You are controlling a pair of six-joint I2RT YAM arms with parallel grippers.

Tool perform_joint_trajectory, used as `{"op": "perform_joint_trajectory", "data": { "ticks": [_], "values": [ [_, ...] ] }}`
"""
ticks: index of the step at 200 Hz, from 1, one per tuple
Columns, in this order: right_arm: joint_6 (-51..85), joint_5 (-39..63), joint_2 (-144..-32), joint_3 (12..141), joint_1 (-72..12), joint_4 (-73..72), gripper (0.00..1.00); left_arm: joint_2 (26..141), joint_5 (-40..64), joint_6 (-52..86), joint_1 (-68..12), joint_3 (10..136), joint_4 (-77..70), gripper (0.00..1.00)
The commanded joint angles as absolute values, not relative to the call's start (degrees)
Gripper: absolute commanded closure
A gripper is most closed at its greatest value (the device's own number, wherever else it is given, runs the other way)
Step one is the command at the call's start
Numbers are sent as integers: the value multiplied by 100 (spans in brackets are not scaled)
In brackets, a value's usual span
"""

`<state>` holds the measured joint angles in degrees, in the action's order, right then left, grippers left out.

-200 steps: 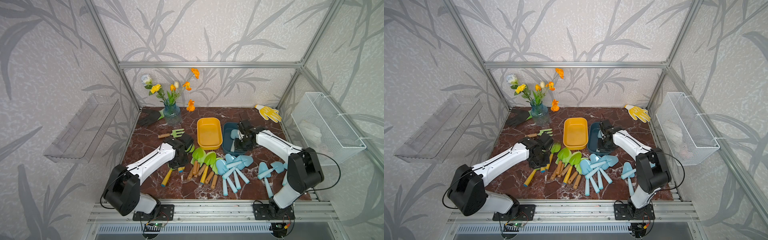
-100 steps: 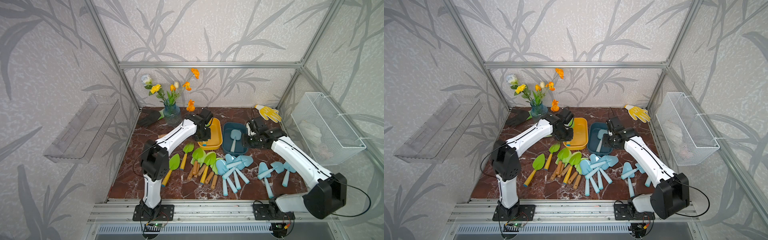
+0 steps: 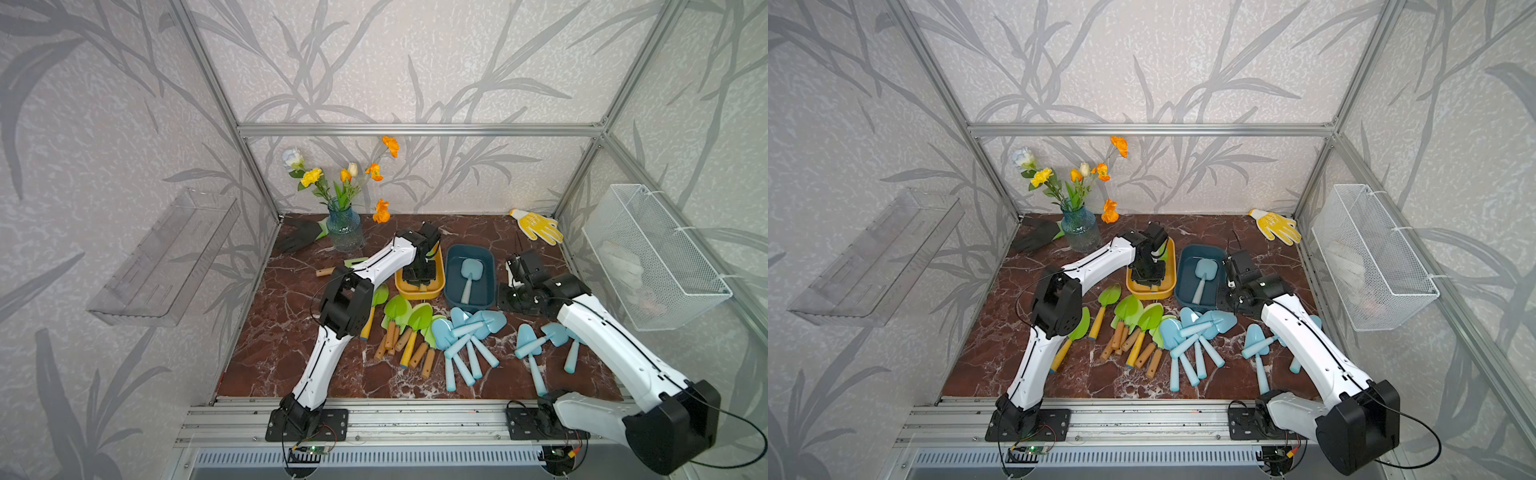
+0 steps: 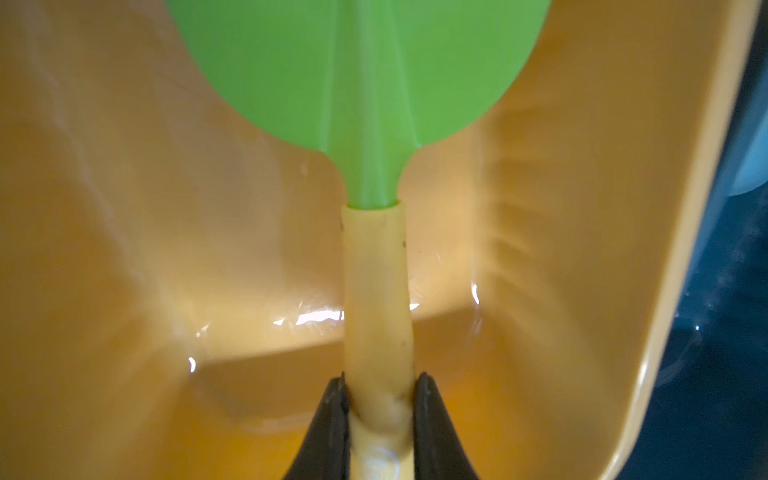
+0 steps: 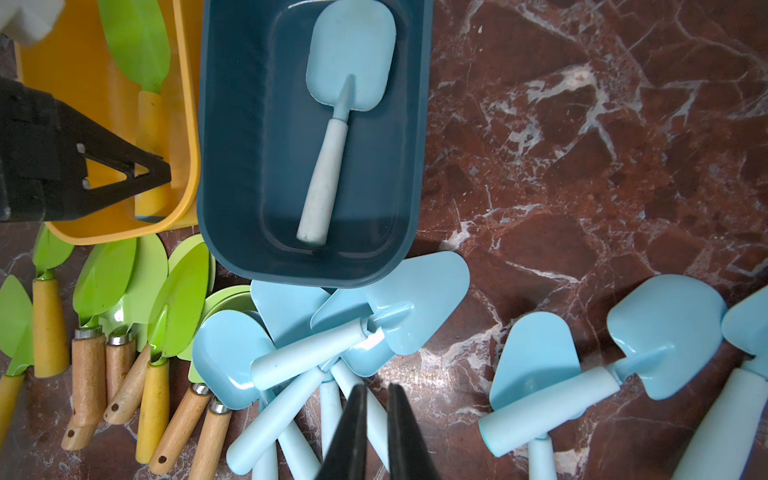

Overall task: Sort the small shovels by color and place them into the storage box
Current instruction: Place the shovel in the storage box.

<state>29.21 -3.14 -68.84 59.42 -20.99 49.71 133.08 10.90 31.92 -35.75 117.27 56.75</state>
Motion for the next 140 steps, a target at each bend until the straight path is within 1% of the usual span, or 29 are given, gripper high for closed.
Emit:
{"op": "perform_joint_trajectory", "data": {
  "ticks": [1, 5, 12, 22, 30, 32, 54, 72, 93, 104, 117, 140],
  "values": [
    [3075, -379, -6819, 5751, -2053, 5109, 86, 13369, 1221, 3389, -3579, 11840, 5660, 100],
    [3095, -378, -6827, 5713, -2054, 5107, 86, 13367, 1240, 3434, -3577, 11827, 5652, 99],
    [3140, -369, -6853, 5638, -2048, 5082, 86, 13356, 1273, 3491, -3581, 11788, 5625, 89],
    [3221, -363, -6875, 5550, -2039, 5055, 86, 13335, 1326, 3559, -3583, 11744, 5590, 80],
    [3271, -336, -6899, 5453, -2017, 5020, 86, 13318, 1303, 3615, -3592, 11713, 5590, 69],
    [3287, -328, -6904, 5439, -2014, 5010, 86, 13316, 1293, 3622, -3596, 11704, 5583, 68],
    [3422, -216, -6917, 5221, -1926, 4907, 85, 13257, 1258, 3665, -3620, 11612, 5545, 64],
    [3513, -200, -6917, 5060, -1819, 4919, 84, 13200, 1224, 3661, -3638, 11584, 5589, 58],
    [3619, -280, -6887, 4891, -1594, 5129, 78, 12961, 1083, 3649, -3682, 11524, 5605, 54],
    [3925, -436, -6869, 4819, -1424, 5333, 74, 12772, 938, 3640, -3717, 11497, 5620, 51],
    [3980, -481, -6810, 4674, -1140, 5454, 71, 12494, 800, 3621, -3759, 11413, 5581, 51],
    [3995, -474, -6626, 4387, -584, 5509, 69, 11888, 508, 3669, -3825, 10943, 5329, 50]
  ]
}}
